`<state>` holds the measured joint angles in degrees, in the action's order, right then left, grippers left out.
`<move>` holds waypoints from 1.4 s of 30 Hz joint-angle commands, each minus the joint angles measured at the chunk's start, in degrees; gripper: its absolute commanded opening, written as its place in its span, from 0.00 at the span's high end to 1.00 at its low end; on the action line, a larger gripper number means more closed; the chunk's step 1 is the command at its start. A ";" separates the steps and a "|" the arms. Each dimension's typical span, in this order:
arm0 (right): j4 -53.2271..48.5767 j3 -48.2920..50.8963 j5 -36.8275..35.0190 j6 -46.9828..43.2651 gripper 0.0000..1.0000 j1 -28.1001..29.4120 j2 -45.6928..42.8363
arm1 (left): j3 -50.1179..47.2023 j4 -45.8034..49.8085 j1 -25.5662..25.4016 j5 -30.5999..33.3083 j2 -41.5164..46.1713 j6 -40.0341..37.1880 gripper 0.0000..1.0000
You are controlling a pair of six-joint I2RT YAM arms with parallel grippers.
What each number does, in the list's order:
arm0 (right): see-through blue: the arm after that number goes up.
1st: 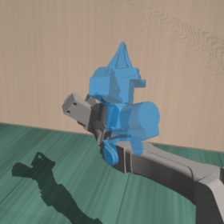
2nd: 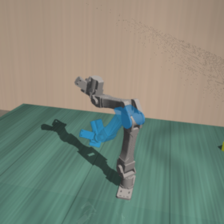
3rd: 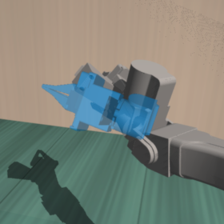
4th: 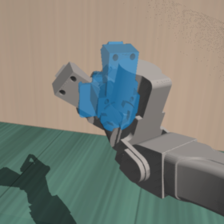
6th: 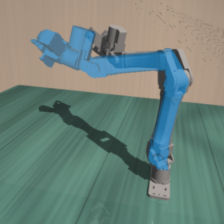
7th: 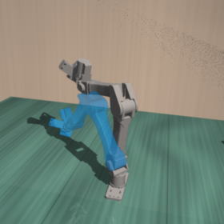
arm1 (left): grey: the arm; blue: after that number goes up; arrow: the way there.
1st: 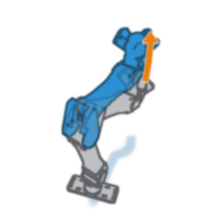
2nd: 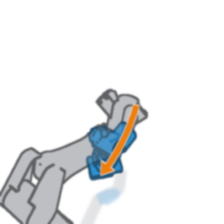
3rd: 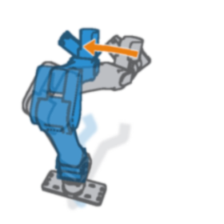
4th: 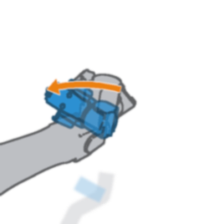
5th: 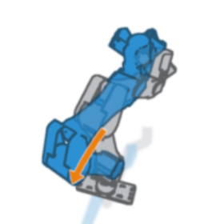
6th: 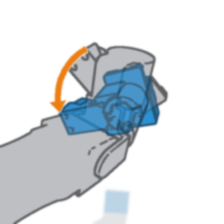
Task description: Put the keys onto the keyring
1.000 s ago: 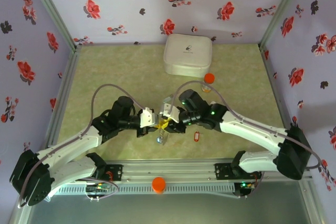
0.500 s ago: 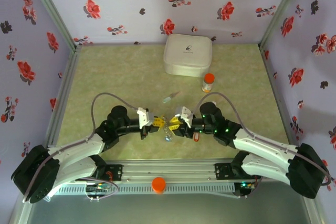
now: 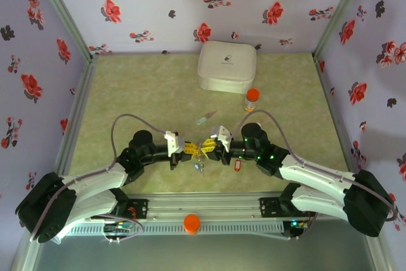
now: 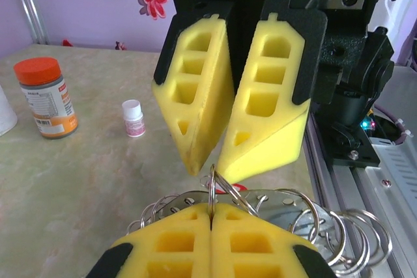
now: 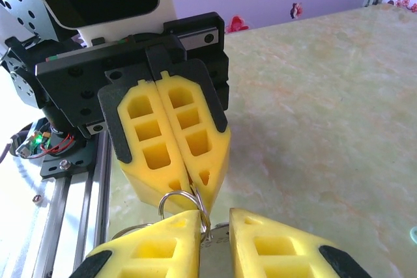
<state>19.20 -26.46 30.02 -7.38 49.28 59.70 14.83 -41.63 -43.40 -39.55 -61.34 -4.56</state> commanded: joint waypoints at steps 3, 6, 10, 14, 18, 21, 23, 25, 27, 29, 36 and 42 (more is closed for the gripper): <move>-1.19 0.48 1.33 -0.57 0.75 -0.08 -2.39 | -0.49 -2.98 -0.02 -0.89 0.73 -0.11 1.00; -6.70 0.41 2.49 -3.24 0.71 -0.06 -4.94 | -0.24 -1.50 0.15 -0.79 1.45 -1.17 1.00; -11.04 -0.39 4.21 -4.32 0.68 0.05 -6.24 | 0.35 0.03 0.33 -0.52 2.06 -2.27 1.00; -12.16 -0.99 0.72 -5.77 0.68 0.79 -6.32 | 0.77 1.08 0.33 -0.44 2.44 -3.10 1.00; -12.09 -1.92 -1.75 -7.58 0.68 1.25 -4.58 | 1.15 1.80 0.33 -0.85 2.87 -3.53 1.00; -9.75 -2.19 -2.51 -8.00 0.68 1.47 -2.96 | 1.13 1.89 0.33 -1.14 2.87 -3.63 1.00; -7.63 -2.24 -2.89 -7.92 0.70 1.60 -2.15 | 1.08 1.86 0.33 -1.32 2.77 -3.54 1.00; -5.90 -1.97 -3.14 -7.79 0.72 1.64 -1.95 | 1.08 1.81 0.32 -1.50 2.67 -3.53 1.00; -4.85 -1.80 -3.17 -7.91 0.74 1.69 -1.95 | 0.98 1.83 0.31 -1.58 2.72 -3.54 1.00; -4.53 -1.72 -3.15 -8.09 0.77 1.70 -2.04 | 1.04 1.81 0.33 -1.58 2.71 -3.53 1.00; -3.64 -2.26 -1.26 -7.84 0.80 1.79 -0.99 | 1.08 1.72 0.33 -1.76 2.71 -3.54 1.00; -0.30 -2.28 -0.75 -6.54 0.84 2.48 0.44 | 1.17 1.73 0.33 -2.01 2.72 -3.67 1.00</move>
<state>15.16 -26.96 28.14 -14.48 51.13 59.44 14.83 -38.52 -43.33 -39.81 -59.48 -6.59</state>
